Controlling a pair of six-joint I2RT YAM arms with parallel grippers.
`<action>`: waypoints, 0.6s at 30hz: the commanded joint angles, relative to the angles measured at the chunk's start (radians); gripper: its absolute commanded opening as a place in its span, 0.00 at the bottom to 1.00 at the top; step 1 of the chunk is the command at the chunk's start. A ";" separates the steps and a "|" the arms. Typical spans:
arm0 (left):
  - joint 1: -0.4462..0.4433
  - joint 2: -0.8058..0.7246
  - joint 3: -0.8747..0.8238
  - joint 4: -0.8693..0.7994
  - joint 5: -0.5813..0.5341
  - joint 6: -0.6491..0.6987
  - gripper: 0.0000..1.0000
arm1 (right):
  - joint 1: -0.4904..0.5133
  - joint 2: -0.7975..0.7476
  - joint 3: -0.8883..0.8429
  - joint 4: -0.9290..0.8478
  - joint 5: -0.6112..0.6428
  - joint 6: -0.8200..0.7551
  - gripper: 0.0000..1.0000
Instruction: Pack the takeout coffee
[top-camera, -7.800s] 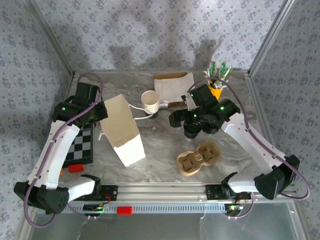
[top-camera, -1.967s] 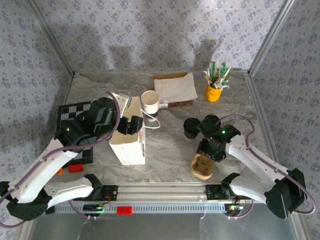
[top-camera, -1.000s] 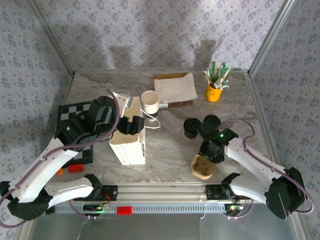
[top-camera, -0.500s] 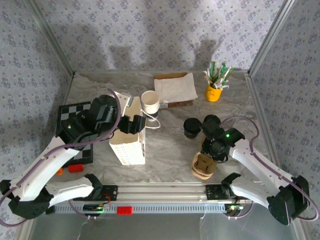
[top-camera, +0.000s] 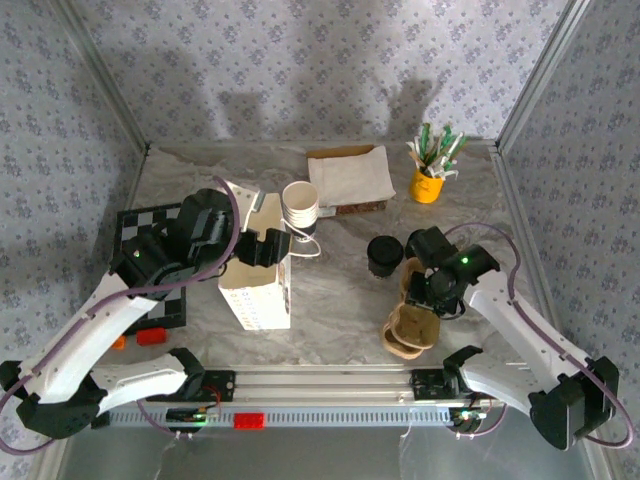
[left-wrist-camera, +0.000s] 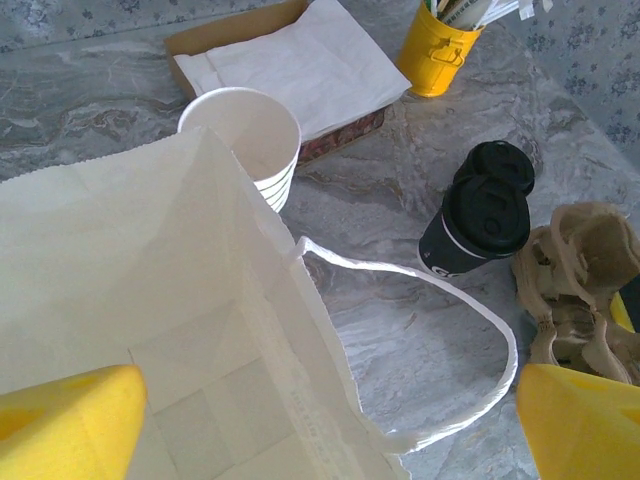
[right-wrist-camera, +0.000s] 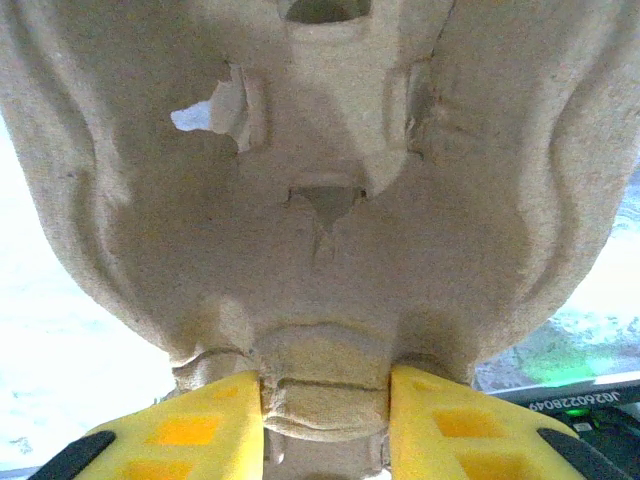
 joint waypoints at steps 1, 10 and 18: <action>0.007 -0.020 0.030 -0.019 -0.014 0.000 0.95 | -0.007 0.018 -0.030 0.011 -0.049 -0.044 0.34; 0.009 -0.022 0.027 -0.025 -0.021 0.000 0.95 | -0.011 0.045 -0.068 0.044 -0.037 -0.047 0.39; 0.010 -0.019 0.034 -0.022 -0.020 0.002 0.95 | -0.008 0.034 -0.064 0.061 -0.002 -0.017 0.47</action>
